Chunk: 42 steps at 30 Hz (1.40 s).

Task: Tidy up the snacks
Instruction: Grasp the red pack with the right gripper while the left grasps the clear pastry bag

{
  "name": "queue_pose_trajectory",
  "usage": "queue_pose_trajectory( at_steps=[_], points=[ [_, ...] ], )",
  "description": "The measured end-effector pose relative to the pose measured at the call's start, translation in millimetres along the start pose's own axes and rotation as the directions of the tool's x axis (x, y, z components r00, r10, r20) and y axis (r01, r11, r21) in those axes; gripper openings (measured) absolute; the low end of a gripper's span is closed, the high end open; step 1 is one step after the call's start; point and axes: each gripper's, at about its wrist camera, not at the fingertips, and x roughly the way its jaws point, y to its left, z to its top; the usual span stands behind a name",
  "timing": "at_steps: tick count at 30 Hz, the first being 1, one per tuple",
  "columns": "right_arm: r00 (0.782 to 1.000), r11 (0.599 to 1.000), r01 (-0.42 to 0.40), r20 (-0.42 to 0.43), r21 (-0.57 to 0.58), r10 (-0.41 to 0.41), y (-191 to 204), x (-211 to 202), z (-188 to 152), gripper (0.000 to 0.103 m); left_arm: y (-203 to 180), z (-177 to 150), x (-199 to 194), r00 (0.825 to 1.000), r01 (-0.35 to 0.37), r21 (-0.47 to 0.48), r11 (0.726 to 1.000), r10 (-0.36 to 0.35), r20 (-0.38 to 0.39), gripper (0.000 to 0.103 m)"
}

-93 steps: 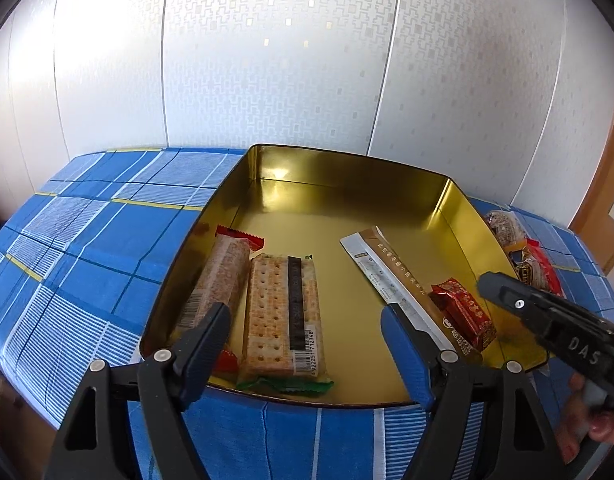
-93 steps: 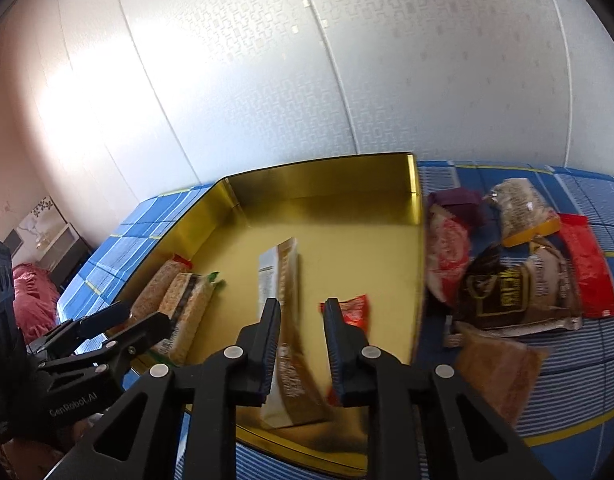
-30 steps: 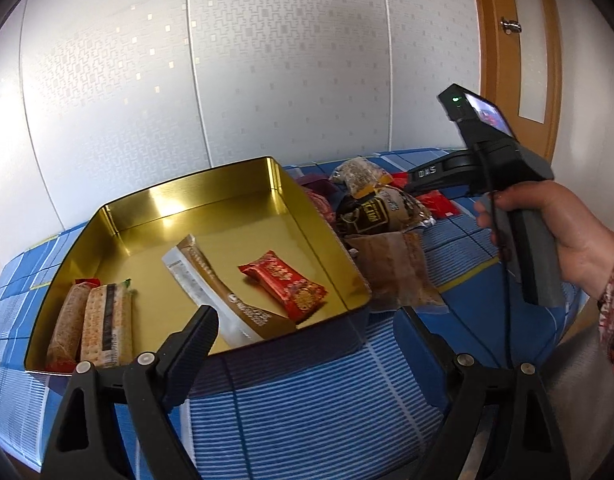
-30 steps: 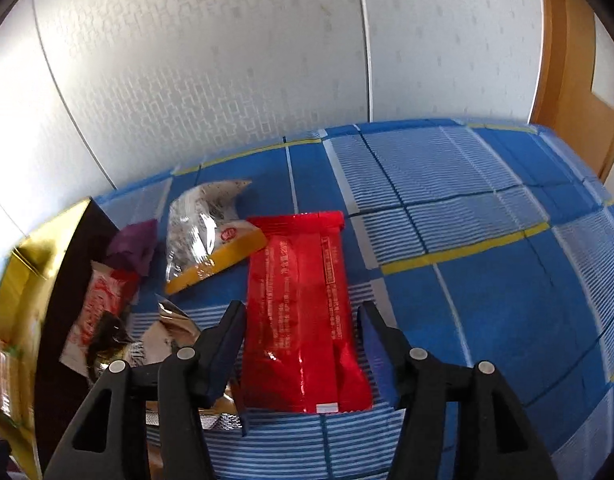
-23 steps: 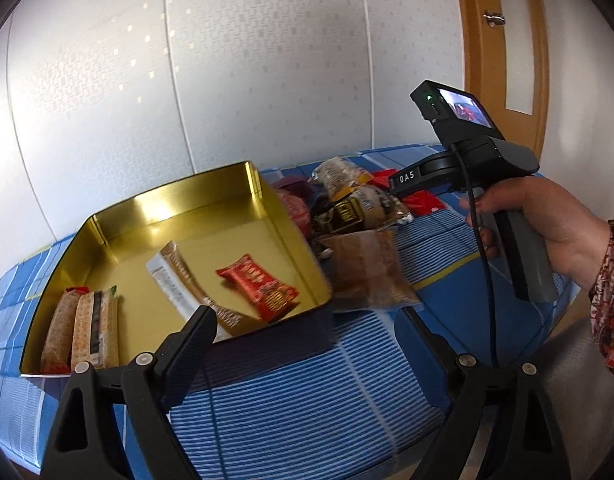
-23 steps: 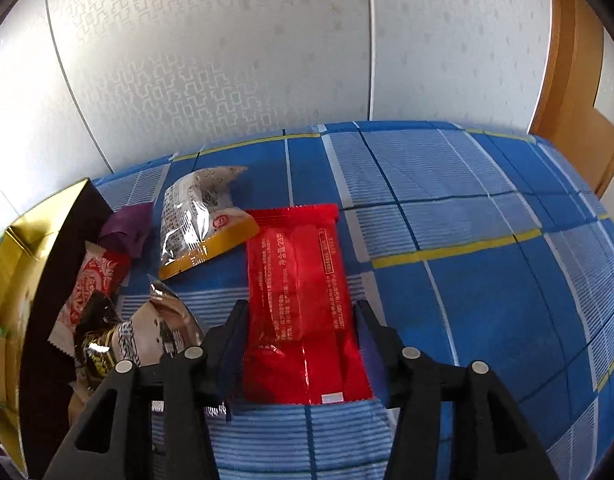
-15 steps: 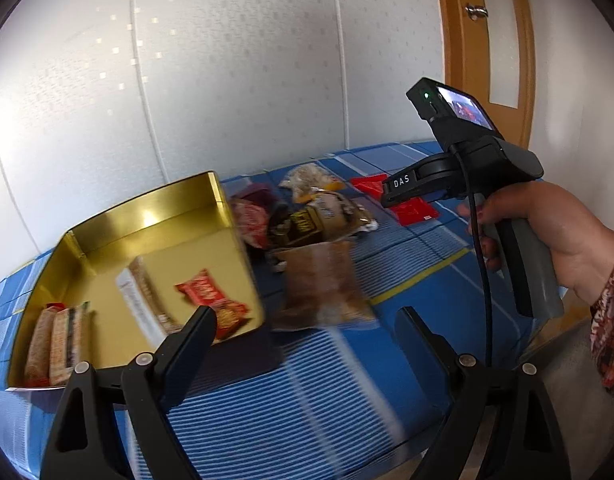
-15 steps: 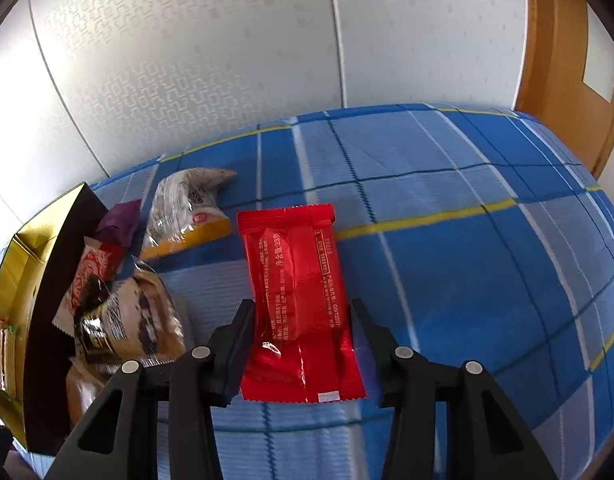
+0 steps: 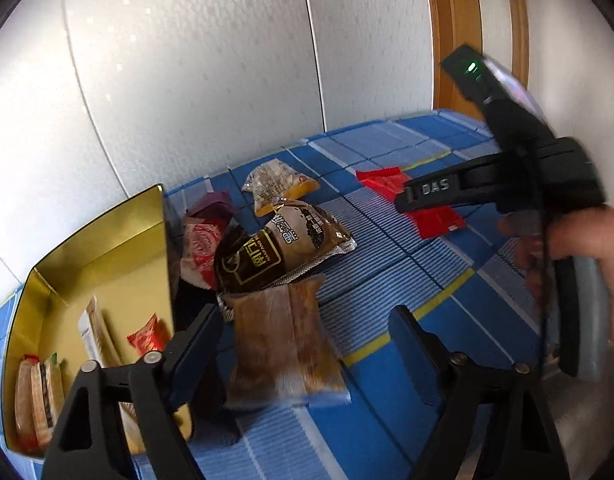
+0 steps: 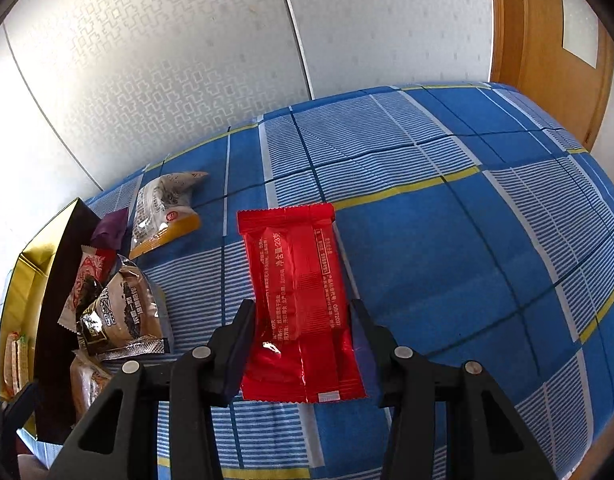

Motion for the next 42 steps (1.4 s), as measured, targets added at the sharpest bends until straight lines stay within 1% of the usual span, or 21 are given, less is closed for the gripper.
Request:
queue_pose_trajectory(
  at_steps=[4, 6, 7, 8, 10, 12, 16, 20, 24, 25, 28, 31, 34, 36, 42],
  points=[
    [1.0, 1.0, -0.022, -0.005, 0.016, 0.022, -4, -2, -1, 0.047, -6, 6, 24, 0.998, -0.036, 0.053, 0.998, 0.039, -0.057, 0.073],
    [1.0, 0.999, -0.025, -0.006, 0.02, 0.025, -6, -2, -1, 0.047, -7, 7, 34, 0.994, -0.05, 0.066, 0.997, 0.056, -0.092, 0.063],
    [1.0, 1.0, -0.017, -0.006, 0.018, 0.017, -6, -3, -1, 0.047, -8, 6, 39, 0.992, -0.066, 0.068, 0.996, 0.073, -0.108, 0.062],
    [1.0, 1.0, 0.003, -0.004, 0.01, -0.003, -6, -3, -2, 0.047, -8, 5, 40, 0.991, -0.08, 0.071, 0.994, 0.087, -0.103, 0.062],
    [0.999, 0.999, 0.033, 0.003, 0.005, -0.033, -7, -4, -1, 0.047, -9, 5, 42, 0.991, -0.086, 0.07, 0.994, 0.093, -0.098, 0.062],
    [0.999, 0.999, 0.042, 0.009, 0.012, -0.042, -9, -6, 0, 0.047, -11, 4, 41, 0.992, -0.082, 0.067, 0.994, 0.088, -0.088, 0.062],
    [0.999, 0.999, 0.036, 0.01, 0.031, -0.036, -14, -7, 0, 0.047, -20, 4, 40, 0.997, -0.038, 0.065, 0.997, 0.041, -0.059, 0.062],
    [0.999, 0.999, 0.03, 0.009, 0.03, -0.031, -13, -7, 0, 0.047, -34, 4, 38, 0.999, -0.026, 0.084, 0.996, 0.03, -0.045, 0.062],
    [1.0, 0.999, 0.018, 0.0, 0.046, -0.018, -15, -5, -1, 0.047, -35, 9, 36, 0.999, -0.023, 0.047, 0.999, 0.025, -0.048, 0.063],
    [1.0, 0.999, 0.017, 0.001, 0.048, -0.017, -16, -5, -2, 0.047, -34, 10, 35, 0.998, -0.03, 0.038, 0.999, 0.032, -0.046, 0.063],
    [1.0, 0.998, 0.018, 0.002, 0.054, -0.018, -15, -5, -2, 0.047, -30, 12, 37, 0.997, -0.055, 0.035, 0.998, 0.056, -0.047, 0.068],
    [1.0, 0.998, 0.018, 0.002, 0.054, -0.018, -14, -5, -2, 0.047, -28, 10, 41, 0.995, -0.075, 0.037, 0.996, 0.077, -0.059, 0.068],
    [1.0, 0.998, 0.017, 0.002, 0.055, -0.017, -15, -5, -2, 0.047, -24, 7, 46, 0.994, -0.076, 0.017, 0.997, 0.077, -0.078, 0.068],
    [1.0, 0.998, 0.016, 0.003, 0.058, -0.016, -15, -5, -2, 0.047, -22, 5, 50, 0.994, -0.066, 0.003, 0.998, 0.066, -0.092, 0.068],
    [1.0, 0.998, 0.016, 0.003, 0.06, -0.016, -15, -5, -3, 0.047, -19, 1, 48, 0.996, -0.009, -0.069, 0.998, 0.003, -0.093, 0.066]
  ],
)
